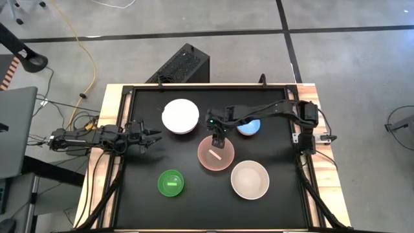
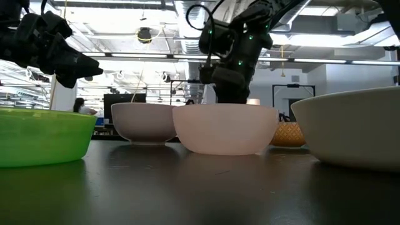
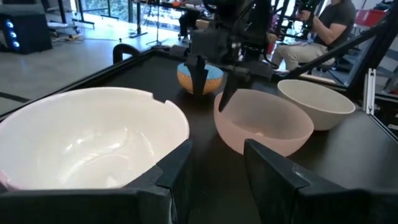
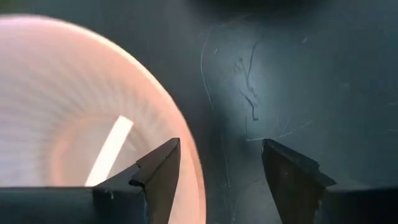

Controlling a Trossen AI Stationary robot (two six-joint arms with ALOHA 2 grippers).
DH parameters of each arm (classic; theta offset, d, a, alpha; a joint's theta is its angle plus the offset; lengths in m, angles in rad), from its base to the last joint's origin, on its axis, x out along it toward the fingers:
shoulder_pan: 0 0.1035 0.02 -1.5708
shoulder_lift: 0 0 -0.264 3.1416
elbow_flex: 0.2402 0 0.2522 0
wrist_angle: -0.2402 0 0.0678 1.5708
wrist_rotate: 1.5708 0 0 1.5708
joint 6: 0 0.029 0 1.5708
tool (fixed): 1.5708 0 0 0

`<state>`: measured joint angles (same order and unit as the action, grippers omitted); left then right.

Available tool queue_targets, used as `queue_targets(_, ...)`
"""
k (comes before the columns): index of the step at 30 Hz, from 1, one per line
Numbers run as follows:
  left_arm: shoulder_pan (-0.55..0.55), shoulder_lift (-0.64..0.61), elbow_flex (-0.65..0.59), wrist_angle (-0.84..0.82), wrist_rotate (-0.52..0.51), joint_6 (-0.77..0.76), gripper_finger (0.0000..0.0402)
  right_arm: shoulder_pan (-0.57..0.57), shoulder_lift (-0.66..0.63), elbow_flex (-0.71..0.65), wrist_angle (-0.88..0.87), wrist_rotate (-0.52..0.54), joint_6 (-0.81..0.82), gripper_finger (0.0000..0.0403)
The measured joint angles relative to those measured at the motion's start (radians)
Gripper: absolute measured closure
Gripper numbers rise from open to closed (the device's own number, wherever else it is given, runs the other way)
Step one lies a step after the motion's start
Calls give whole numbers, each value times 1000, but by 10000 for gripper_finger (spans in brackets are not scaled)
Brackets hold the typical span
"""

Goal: Nest bowls inside each other
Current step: Stack the orange bowl on the white bowl

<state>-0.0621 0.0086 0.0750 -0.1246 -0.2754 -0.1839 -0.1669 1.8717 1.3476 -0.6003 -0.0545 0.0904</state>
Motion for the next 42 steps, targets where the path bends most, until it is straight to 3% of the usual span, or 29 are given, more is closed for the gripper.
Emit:
queue_targets(5,0,0,0,-1,0,3,274,17,-1,1,-8,-1,-21,209)
queue_targets(13,0,0,0,0,0,3,274,48,-2,1,-77,-7,-35,384)
queue_targets(21,0,0,1,1,0,-4,274,51,-14,75,-115,4,17,392)
queue_targets(25,0,0,1,1,0,-4,274,36,-13,189,-103,12,22,396)
queue_targets(31,0,0,1,2,0,-13,274,4,-11,439,-302,57,-16,396)
queue_targets(35,0,0,1,2,-1,-7,274,-43,-12,527,-189,59,-12,396)
queue_targets(42,0,0,1,3,-1,-4,274,-121,36,528,57,65,69,397)
